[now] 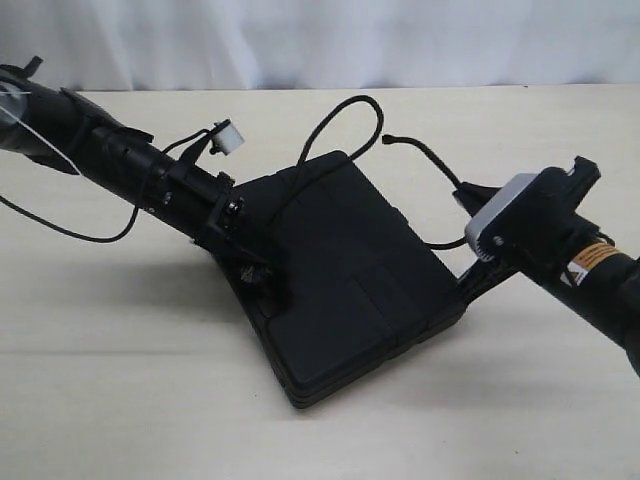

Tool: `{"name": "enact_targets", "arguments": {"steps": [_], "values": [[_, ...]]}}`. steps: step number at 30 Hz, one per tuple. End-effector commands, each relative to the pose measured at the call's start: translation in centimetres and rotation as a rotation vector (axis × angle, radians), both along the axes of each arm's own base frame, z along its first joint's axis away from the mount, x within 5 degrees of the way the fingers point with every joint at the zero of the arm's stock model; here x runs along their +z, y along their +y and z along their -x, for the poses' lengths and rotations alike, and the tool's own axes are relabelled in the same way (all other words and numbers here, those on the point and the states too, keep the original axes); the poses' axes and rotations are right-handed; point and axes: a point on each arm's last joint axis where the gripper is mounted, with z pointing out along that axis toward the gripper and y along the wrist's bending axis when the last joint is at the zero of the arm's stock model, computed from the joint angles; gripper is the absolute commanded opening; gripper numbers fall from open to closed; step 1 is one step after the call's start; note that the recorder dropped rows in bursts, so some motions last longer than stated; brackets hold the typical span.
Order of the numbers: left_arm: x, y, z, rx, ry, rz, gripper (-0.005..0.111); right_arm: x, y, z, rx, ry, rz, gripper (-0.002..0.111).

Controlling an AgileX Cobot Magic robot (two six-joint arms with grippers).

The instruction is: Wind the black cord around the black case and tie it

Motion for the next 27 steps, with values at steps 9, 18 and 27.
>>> {"name": "enact_targets", "arguments": {"steps": [9,18,27], "values": [[1.6,0.5,-0.4,-0.140,-0.333,0.040,0.000,1.4,-5.4,-4.1,0.418,0.318,-0.343,0.004],[1.0,0.9,0.2,-0.314,-0.481,0.002,0.000,0.1,-5.4,-5.9,0.632,0.391,-0.352,0.004],[0.8,0.9,0.0,-0.311,-0.507,-0.021,0.000,0.0,-5.5,-6.0,0.720,0.409,-0.257,0.004]]}}
